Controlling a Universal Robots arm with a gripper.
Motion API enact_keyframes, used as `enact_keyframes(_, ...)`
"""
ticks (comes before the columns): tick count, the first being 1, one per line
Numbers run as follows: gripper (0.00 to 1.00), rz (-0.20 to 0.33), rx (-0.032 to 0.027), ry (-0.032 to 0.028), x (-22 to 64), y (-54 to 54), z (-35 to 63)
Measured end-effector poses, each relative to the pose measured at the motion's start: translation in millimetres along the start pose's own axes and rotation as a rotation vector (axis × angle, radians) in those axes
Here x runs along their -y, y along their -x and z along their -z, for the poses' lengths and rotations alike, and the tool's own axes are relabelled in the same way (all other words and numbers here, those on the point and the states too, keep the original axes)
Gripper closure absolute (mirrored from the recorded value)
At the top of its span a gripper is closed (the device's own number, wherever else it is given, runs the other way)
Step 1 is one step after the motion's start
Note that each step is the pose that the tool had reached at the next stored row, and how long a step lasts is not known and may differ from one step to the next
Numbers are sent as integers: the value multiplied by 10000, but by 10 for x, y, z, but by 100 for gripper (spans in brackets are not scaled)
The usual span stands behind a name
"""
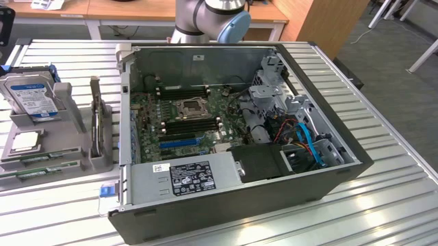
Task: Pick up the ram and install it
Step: 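Pick up the ram and move it above insertion slot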
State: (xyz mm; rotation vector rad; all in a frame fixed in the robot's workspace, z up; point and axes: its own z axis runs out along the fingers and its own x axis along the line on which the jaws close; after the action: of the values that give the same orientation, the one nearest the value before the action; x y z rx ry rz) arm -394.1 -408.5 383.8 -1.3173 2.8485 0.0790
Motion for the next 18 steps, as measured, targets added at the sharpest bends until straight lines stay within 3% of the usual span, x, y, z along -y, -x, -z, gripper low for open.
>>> enact_keyframes(18,90,2666,-120,62,0,0,0)
